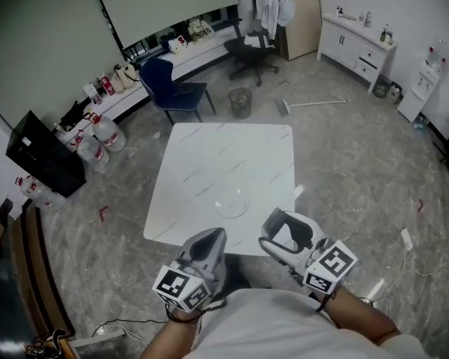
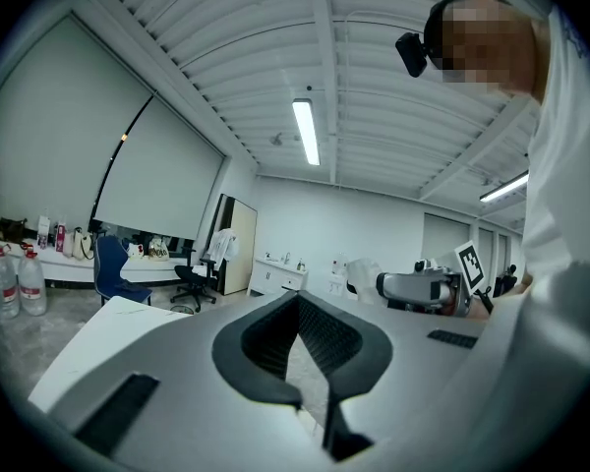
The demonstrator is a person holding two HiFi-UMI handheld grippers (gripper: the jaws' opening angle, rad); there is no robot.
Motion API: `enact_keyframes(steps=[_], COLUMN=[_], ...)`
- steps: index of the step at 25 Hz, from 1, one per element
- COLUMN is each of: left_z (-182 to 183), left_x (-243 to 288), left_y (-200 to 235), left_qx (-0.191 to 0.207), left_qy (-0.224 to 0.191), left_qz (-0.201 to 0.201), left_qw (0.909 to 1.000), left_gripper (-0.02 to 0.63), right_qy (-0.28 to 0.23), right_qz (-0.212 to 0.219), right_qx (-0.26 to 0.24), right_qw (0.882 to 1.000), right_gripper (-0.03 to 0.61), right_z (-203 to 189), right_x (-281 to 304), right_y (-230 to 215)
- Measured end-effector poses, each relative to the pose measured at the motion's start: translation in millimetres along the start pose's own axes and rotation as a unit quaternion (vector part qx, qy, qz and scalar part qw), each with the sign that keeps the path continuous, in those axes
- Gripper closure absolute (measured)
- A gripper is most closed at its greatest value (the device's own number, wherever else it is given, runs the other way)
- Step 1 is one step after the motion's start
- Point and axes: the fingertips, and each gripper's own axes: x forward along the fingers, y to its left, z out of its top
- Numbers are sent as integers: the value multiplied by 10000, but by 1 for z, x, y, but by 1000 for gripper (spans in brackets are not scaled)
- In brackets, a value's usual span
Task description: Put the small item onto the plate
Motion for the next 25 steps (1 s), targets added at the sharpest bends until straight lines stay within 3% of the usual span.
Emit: enact_keyframes(steps=[11,17,25], left_z=[-30,-57,-85], left_x=[71,101,135], left_y=[127,188,237], left_qx=[-159,-365,-646], left_qy=[602,1043,1499], left_qz=[-8,-63,-329], left_qw=[9981,9939,9860], left_gripper=[607,607,607], right_qy=[602,1089,1997], right_qz=[-215,-376,-615], right_qx=[345,601,723], right_qw=[9974,9915,9753], right_gripper=[276,276,276], right_z=[-44,-89,-171], right_x=[113,168,223], right_y=[-82,-122,-172])
